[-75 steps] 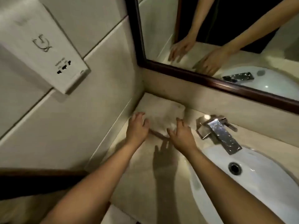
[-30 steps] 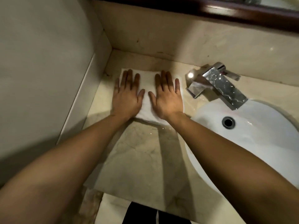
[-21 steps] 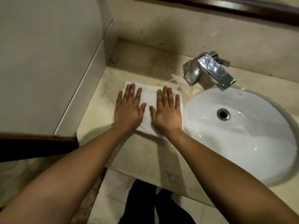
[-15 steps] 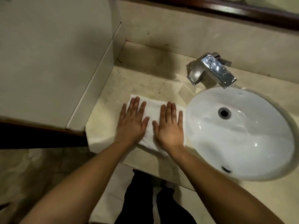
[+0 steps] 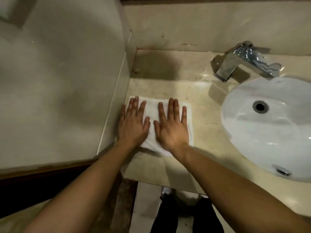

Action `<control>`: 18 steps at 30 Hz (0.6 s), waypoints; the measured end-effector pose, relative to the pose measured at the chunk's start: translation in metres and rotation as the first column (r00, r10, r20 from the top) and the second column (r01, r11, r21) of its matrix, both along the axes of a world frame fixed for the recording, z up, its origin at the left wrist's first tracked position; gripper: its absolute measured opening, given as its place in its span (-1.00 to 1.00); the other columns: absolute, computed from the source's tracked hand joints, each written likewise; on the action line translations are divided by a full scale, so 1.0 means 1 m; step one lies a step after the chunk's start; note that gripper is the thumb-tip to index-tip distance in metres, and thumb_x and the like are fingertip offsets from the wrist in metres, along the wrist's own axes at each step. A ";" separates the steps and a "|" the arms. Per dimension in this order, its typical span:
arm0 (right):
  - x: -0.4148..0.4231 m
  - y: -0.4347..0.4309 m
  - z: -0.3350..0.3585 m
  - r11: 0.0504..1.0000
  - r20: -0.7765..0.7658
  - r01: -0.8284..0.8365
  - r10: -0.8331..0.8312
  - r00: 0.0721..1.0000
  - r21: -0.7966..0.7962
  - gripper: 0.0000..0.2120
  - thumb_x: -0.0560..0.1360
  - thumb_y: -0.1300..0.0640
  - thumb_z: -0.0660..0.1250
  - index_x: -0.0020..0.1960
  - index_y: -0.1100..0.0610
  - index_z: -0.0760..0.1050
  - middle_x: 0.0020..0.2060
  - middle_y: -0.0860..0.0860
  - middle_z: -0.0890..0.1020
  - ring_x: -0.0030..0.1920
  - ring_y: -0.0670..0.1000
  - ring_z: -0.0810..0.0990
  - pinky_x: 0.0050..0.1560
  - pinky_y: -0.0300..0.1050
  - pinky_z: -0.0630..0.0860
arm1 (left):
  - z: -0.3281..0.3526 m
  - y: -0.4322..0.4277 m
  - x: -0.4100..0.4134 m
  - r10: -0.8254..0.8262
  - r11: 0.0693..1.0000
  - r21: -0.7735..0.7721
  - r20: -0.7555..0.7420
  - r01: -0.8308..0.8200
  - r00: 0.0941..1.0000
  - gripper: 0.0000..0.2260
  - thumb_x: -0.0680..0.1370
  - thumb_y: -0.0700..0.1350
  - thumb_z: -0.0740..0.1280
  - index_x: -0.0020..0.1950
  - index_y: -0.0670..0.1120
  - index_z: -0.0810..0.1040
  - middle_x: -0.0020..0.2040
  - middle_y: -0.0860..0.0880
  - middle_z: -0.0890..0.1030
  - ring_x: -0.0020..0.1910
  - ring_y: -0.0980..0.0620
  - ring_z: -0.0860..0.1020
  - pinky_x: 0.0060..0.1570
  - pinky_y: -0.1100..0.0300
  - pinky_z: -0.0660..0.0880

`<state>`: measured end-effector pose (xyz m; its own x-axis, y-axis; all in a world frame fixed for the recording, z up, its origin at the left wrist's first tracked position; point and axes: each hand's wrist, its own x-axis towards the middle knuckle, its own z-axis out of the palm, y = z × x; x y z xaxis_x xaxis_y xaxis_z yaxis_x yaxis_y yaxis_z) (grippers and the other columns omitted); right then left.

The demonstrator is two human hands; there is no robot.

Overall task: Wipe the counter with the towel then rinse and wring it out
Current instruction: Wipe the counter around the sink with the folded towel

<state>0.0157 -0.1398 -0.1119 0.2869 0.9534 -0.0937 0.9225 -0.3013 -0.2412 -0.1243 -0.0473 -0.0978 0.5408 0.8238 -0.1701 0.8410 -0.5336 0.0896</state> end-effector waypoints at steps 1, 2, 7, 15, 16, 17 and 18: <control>0.000 0.008 0.000 1.000 0.008 0.005 -0.004 1.000 -0.005 -0.33 0.71 -0.21 -0.14 0.70 0.08 -0.20 0.68 0.25 -0.14 0.68 0.19 -0.23 0.64 0.27 -0.25 | 0.002 0.007 0.004 0.015 1.000 -0.012 0.009 -0.015 1.000 -0.38 0.68 0.12 0.01 0.71 -0.04 -0.02 0.72 -0.10 -0.06 0.70 -0.04 -0.12 0.62 -0.01 -0.28; 0.000 0.013 0.000 1.000 0.012 0.010 -0.010 1.000 -0.007 -0.33 0.71 -0.22 -0.15 0.70 0.07 -0.20 0.68 0.24 -0.14 0.69 0.18 -0.23 0.64 0.27 -0.24 | 0.002 0.011 0.008 0.040 0.999 -0.016 0.024 -0.039 0.999 -0.39 0.67 0.10 -0.01 0.71 -0.06 0.00 0.72 -0.10 -0.06 0.70 -0.04 -0.13 0.62 0.00 -0.28; 0.002 0.018 -0.004 1.000 0.026 0.004 -0.004 1.000 0.022 -0.34 0.71 -0.22 -0.14 0.71 0.06 -0.16 0.69 0.20 -0.11 0.69 0.16 -0.20 0.64 0.25 -0.20 | -0.007 0.008 0.006 0.083 0.996 0.025 0.061 -0.084 0.995 -0.41 0.71 0.19 -0.16 0.71 -0.01 -0.08 0.72 -0.05 -0.08 0.70 0.00 -0.13 0.65 -0.01 -0.22; -0.025 -0.028 0.001 1.000 0.041 -0.019 0.019 0.999 0.001 -0.35 0.72 -0.19 -0.12 0.71 0.08 -0.10 0.69 0.23 -0.07 0.69 0.18 -0.17 0.64 0.27 -0.17 | -0.008 -0.036 -0.020 0.073 0.996 0.050 0.032 -0.074 0.997 -0.36 0.68 0.19 -0.20 0.71 -0.07 -0.03 0.72 -0.12 -0.03 0.70 -0.07 -0.08 0.64 -0.05 -0.21; -0.028 -0.036 0.001 1.000 0.035 -0.028 0.028 0.999 -0.001 -0.35 0.72 -0.19 -0.11 0.71 0.08 -0.09 0.69 0.23 -0.07 0.69 0.18 -0.17 0.64 0.27 -0.17 | -0.008 -0.044 -0.023 0.081 0.996 0.045 0.030 -0.082 0.996 -0.36 0.68 0.19 -0.21 0.71 -0.07 -0.05 0.72 -0.12 -0.05 0.70 -0.06 -0.10 0.64 -0.06 -0.21; -0.030 -0.045 0.003 0.999 0.028 -0.034 0.034 0.999 -0.002 -0.35 0.72 -0.19 -0.10 0.71 0.08 -0.08 0.69 0.23 -0.06 0.69 0.18 -0.17 0.64 0.27 -0.17 | -0.008 -0.052 -0.026 0.089 0.995 0.042 0.032 -0.091 0.996 -0.36 0.68 0.19 -0.21 0.71 -0.07 -0.06 0.72 -0.12 -0.07 0.70 -0.06 -0.11 0.65 -0.06 -0.20; -0.031 -0.052 0.003 0.999 0.019 -0.036 0.036 0.999 0.002 -0.36 0.72 -0.18 -0.09 0.71 0.08 -0.07 0.69 0.23 -0.05 0.69 0.17 -0.16 0.64 0.26 -0.17 | -0.008 -0.060 -0.028 0.093 0.995 0.039 0.036 -0.094 0.995 -0.36 0.68 0.19 -0.20 0.71 -0.07 -0.06 0.72 -0.12 -0.07 0.70 -0.06 -0.12 0.65 -0.07 -0.18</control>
